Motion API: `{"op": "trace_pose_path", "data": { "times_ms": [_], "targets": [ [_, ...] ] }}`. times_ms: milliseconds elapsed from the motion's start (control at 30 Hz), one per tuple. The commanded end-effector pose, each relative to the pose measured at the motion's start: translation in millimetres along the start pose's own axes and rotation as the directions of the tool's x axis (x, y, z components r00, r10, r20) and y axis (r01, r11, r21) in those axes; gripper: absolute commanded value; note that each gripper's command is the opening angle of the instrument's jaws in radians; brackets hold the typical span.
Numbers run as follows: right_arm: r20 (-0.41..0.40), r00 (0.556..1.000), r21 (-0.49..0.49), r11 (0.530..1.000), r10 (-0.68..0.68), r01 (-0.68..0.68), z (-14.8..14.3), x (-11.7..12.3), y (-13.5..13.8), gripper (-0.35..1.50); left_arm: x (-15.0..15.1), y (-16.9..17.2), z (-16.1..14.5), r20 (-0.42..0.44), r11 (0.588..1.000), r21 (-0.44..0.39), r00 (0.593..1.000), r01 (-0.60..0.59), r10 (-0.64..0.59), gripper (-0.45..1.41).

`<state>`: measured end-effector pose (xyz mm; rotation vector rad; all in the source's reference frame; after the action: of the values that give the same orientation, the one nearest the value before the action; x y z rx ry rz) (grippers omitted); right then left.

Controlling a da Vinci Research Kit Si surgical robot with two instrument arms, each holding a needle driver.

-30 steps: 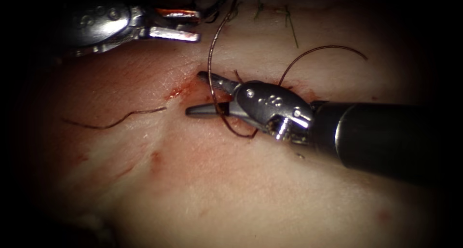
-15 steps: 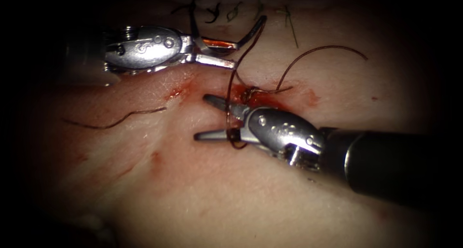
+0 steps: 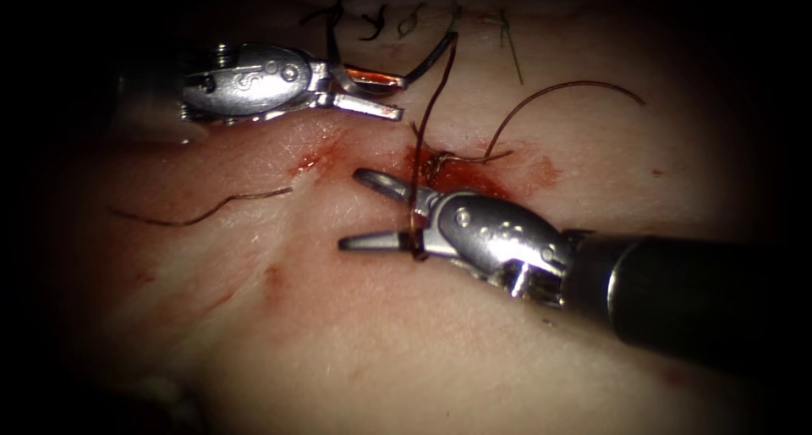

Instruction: Wound Closure

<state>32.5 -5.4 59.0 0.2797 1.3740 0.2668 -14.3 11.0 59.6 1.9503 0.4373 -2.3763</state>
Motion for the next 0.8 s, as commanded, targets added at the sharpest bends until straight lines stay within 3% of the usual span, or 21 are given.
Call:
{"op": "trace_pose_path", "data": {
  "times_ms": [33,300,533,800],
  "targets": [
    [-0.008,1.0,0.02,1.0,0.0,0.0,0.9,-0.3,-0.6,0.38,-1.0,-0.1,0.7,0.001,1.0,0.001,1.0,0.001,-0.001,-0.45],
    [-0.07,0.998,-0.01,1.0,0.002,-0.003,-0.3,0.6,-1.0,0.34,-4.2,0.2,1.3,0.019,1.0,0.001,1.0,0.005,-0.005,-0.45],
    [-0.109,0.994,-0.136,0.991,-0.001,-0.014,-4.3,1.1,0.4,0.31,-6.1,2.8,2.9,0.03,1.0,-0.001,1.0,0.001,-0.001,-0.45],
    [-0.07,0.997,-0.283,0.959,-0.028,0.007,-5.5,0.3,1.8,0.44,-4.9,8.1,4.3,0.003,1.0,-0.007,1.0,-0.007,0.007,-0.45]
  ]
}}
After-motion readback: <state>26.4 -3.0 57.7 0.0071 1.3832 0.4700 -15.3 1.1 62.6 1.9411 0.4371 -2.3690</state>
